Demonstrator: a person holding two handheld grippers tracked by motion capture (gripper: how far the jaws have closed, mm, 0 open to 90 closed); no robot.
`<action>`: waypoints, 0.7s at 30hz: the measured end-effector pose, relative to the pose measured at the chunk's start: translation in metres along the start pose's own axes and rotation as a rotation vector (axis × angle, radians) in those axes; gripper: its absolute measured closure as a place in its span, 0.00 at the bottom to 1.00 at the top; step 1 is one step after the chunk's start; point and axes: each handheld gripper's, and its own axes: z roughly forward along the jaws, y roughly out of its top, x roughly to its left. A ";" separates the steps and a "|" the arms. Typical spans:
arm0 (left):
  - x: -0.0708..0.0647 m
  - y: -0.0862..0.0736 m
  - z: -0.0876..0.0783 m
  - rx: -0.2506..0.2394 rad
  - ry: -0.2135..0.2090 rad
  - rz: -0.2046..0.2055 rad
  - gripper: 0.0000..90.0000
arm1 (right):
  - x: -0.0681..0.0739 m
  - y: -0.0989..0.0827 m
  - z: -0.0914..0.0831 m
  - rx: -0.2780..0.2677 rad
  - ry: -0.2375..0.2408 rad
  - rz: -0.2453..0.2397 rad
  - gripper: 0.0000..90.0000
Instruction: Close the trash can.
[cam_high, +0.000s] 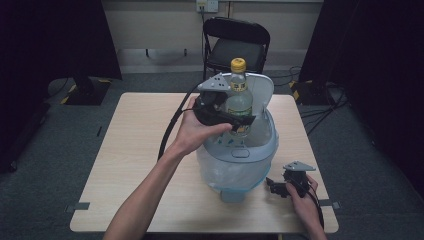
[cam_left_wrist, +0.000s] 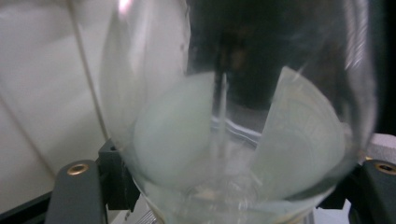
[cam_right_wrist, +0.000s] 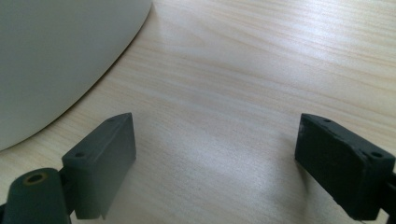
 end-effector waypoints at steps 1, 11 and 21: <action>0.000 -0.001 0.002 0.005 -0.004 -0.002 0.30 | 0.000 0.000 0.000 0.000 0.000 0.000 0.13; -0.002 -0.003 0.010 0.054 -0.011 -0.001 0.30 | 0.000 0.000 0.000 0.000 0.000 0.000 0.13; -0.006 -0.003 0.018 0.072 -0.004 0.027 0.31 | 0.000 0.000 0.000 0.000 0.000 -0.001 0.13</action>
